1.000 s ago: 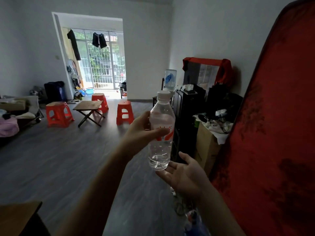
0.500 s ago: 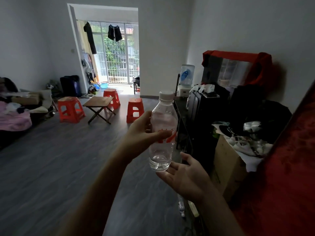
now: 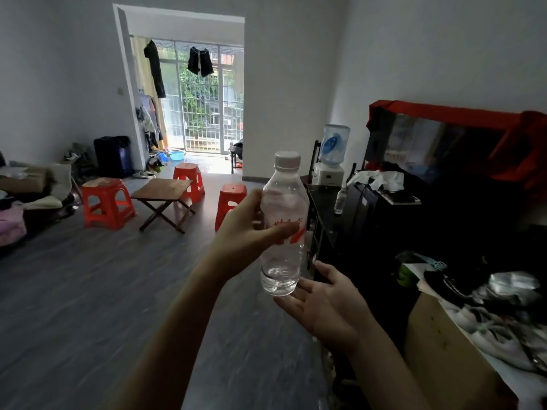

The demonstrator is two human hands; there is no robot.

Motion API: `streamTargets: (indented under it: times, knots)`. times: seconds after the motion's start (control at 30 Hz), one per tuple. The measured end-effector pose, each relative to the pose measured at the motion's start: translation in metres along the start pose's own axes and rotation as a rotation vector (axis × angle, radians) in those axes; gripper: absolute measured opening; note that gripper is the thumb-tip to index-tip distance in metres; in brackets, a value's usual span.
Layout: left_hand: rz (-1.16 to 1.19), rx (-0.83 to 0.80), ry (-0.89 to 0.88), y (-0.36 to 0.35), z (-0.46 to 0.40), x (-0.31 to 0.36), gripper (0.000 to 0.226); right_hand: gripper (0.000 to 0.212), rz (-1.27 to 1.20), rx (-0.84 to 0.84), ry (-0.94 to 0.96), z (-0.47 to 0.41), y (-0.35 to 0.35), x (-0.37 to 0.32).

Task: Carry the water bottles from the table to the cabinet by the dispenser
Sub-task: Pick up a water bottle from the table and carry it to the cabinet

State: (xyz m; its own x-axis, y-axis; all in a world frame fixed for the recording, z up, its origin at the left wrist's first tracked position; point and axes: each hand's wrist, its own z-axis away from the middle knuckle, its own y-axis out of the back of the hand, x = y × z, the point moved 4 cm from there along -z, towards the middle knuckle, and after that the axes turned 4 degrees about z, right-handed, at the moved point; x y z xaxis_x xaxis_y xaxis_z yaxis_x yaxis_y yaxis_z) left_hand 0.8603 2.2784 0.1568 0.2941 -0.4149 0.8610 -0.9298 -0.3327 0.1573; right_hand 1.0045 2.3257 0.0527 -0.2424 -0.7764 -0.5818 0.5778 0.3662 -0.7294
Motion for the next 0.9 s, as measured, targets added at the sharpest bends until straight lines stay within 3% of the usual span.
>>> streamTargets:
  times: [0.4, 0.9]
  knots:
    - [-0.027, -0.095, 0.038, 0.007, -0.152, -0.124, 0.068, 0.064, -0.052, 0.103, -0.01, -0.153, 0.035, -0.095]
    - [-0.063, -0.097, 0.021, -0.008, -0.419, -0.257, 0.055, 0.061, -0.04, 0.074, -0.003, -0.367, 0.085, -0.306]
